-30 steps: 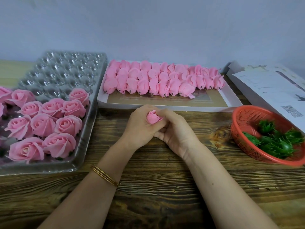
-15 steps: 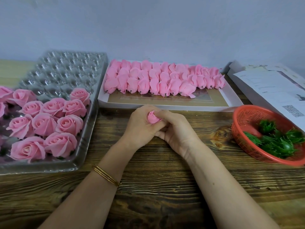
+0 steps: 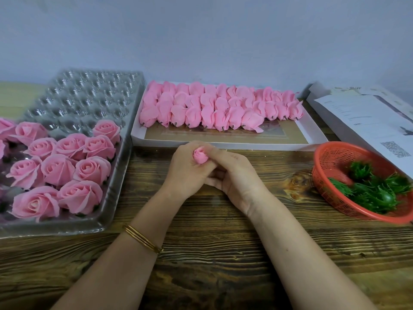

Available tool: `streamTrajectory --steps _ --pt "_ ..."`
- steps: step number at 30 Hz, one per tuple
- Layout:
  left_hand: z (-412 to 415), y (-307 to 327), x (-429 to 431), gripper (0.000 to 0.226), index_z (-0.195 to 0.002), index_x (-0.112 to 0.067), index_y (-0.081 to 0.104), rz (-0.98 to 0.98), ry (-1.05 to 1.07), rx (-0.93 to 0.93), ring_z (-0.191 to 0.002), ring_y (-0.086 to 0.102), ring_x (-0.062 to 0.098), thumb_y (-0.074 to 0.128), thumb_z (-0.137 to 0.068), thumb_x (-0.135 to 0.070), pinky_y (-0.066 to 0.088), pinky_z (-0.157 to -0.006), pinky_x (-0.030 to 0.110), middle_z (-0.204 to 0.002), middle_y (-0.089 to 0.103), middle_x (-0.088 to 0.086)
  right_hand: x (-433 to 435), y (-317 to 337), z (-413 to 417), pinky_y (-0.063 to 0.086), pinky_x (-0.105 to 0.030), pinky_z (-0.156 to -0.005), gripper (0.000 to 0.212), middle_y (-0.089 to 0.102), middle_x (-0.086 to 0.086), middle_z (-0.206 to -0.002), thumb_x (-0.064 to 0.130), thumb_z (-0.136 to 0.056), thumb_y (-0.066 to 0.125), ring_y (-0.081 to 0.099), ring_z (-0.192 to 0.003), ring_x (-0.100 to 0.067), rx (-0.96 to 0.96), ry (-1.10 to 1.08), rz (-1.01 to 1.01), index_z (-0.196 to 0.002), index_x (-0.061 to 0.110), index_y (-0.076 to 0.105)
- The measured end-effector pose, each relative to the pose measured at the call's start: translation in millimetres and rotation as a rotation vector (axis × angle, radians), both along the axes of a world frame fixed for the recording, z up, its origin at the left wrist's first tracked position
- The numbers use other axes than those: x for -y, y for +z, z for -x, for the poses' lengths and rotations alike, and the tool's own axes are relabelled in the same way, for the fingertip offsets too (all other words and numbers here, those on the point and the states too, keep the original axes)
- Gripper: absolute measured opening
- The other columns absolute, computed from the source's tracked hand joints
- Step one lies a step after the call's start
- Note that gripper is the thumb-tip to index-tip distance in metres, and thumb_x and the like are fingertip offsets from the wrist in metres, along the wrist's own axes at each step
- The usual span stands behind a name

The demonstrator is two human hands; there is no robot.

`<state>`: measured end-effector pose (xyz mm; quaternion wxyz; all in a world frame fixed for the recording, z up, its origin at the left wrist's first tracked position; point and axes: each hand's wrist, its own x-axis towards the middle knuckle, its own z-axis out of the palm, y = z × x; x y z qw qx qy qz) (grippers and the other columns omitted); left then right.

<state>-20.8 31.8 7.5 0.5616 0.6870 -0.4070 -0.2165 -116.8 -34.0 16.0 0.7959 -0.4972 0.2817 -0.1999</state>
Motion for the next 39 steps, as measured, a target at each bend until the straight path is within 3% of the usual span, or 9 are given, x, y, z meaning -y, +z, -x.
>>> streamTrajectory --steps 2,5,8,11,20,25,28,33,39 --pt "0 0 0 0.013 -0.088 0.002 0.071 0.055 0.025 -0.138 -0.072 0.068 0.010 0.070 -0.089 -0.011 0.054 -0.063 0.022 -0.082 0.072 0.014 1 -1 -1 0.057 -0.030 -0.077 0.030 0.073 -0.008 -0.091 0.039 -0.087 0.059 0.068 -0.082 -0.017 0.000 -0.024 -0.011 -0.092 0.014 0.074" --pt "-1 1 2 0.027 -0.086 0.010 0.066 0.117 0.065 -0.365 -0.067 0.065 0.013 0.071 -0.090 -0.016 0.053 -0.059 0.022 -0.074 0.068 0.012 3 -2 0 0.056 -0.026 -0.070 0.029 0.068 -0.009 -0.082 0.017 -0.070 0.056 0.065 -0.077 -0.019 0.039 -0.004 -0.042 -0.094 0.005 0.067" --pt "-1 3 6 0.035 -0.096 0.012 0.063 0.129 0.074 -0.560 -0.075 0.062 0.023 0.071 -0.090 -0.021 0.055 -0.066 0.028 -0.081 0.063 0.016 -2 -7 0 0.056 -0.031 -0.081 0.031 0.070 -0.012 -0.087 -0.013 -0.071 0.060 0.066 -0.083 -0.019 -0.040 -0.026 0.253 -0.099 -0.002 0.068" --pt "3 6 7 0.018 -0.088 -0.001 0.062 0.154 0.050 -0.667 -0.068 0.058 0.019 0.070 -0.090 -0.017 0.054 -0.062 0.024 -0.073 0.059 0.011 -7 -12 -4 0.052 -0.020 -0.071 0.027 0.066 0.000 -0.077 -0.016 -0.074 0.073 0.059 -0.069 -0.008 -0.070 -0.109 0.506 -0.093 0.002 0.067" --pt "1 12 5 0.015 -0.089 -0.003 0.065 0.163 -0.059 -0.788 -0.067 0.065 0.013 0.067 -0.090 -0.018 0.056 -0.062 0.022 -0.073 0.064 0.005 -8 -12 -4 0.049 -0.016 -0.067 0.024 0.064 0.013 -0.061 -0.010 -0.076 0.074 0.055 -0.062 -0.001 -0.004 -0.128 0.525 -0.079 0.014 0.071" --pt "-3 13 0 0.037 -0.097 -0.001 0.065 0.104 -0.157 -0.737 -0.069 0.063 0.014 0.068 -0.079 -0.033 0.047 -0.055 0.024 -0.077 0.066 0.002 -6 -8 -2 0.044 -0.029 -0.072 0.021 0.056 -0.014 -0.073 -0.008 -0.085 0.067 0.049 -0.072 -0.023 0.019 -0.035 0.321 -0.078 0.011 0.073" --pt "-3 14 0 0.042 -0.097 -0.001 0.066 0.102 -0.150 -0.743 -0.068 0.064 0.016 0.070 -0.074 -0.036 0.051 -0.052 0.023 -0.078 0.067 0.004 -5 -6 -1 0.047 -0.027 -0.072 0.014 0.059 -0.015 -0.077 -0.007 -0.083 0.069 0.053 -0.072 -0.021 0.027 -0.006 0.196 -0.087 0.005 0.073" --pt "-3 9 4 0.030 -0.084 -0.008 0.069 0.132 -0.068 -0.779 -0.077 0.064 0.020 0.074 -0.069 -0.033 0.057 -0.076 0.030 -0.077 0.066 0.007 -6 -7 -1 0.054 -0.023 -0.073 0.022 0.067 -0.003 -0.076 -0.007 -0.073 0.079 0.061 -0.071 -0.011 -0.076 -0.095 0.474 -0.089 0.003 0.067" --pt "-4 10 2 0.040 -0.093 0.002 0.065 0.120 -0.166 -0.749 -0.070 0.066 0.015 0.072 -0.072 -0.031 0.053 -0.060 0.024 -0.075 0.069 0.004 -6 -4 1 0.048 -0.027 -0.073 0.013 0.059 -0.015 -0.076 -0.007 -0.079 0.074 0.054 -0.069 -0.018 -0.053 -0.073 0.365 -0.077 0.005 0.068"
